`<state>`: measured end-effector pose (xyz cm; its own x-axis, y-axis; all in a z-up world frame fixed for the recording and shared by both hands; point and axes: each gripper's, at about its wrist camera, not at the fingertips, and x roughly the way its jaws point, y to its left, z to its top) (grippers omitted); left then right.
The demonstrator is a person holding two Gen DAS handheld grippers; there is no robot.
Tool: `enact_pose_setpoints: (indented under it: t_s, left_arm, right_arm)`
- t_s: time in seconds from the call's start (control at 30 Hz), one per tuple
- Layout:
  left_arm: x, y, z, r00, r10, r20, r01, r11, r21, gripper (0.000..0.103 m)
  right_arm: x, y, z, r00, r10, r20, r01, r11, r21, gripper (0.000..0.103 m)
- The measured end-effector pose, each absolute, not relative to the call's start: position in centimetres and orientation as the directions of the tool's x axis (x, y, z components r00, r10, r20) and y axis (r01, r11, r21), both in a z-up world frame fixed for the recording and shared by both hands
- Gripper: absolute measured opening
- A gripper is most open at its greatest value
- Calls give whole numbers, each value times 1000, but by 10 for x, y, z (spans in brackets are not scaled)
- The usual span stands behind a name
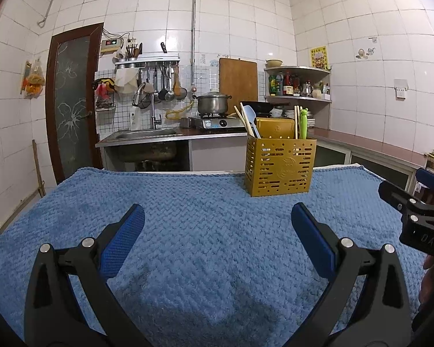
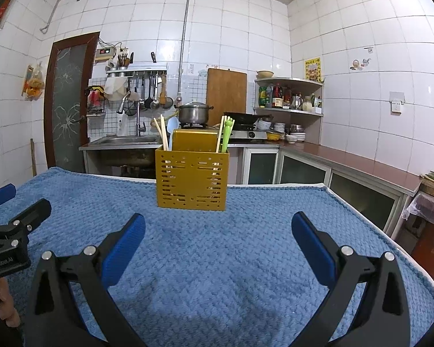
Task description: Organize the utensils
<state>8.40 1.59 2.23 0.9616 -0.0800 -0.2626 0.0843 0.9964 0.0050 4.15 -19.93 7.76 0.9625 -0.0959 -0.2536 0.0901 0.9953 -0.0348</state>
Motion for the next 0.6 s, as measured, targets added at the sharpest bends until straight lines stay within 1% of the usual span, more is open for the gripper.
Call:
enact_pose_setpoints:
  t_s: [0.6]
  left_arm:
    - [86,18,20,961,-83,-265,89,996,10,98]
  right_arm:
    - [40,-200,78,963,-101,-250,96,995,-35,99]
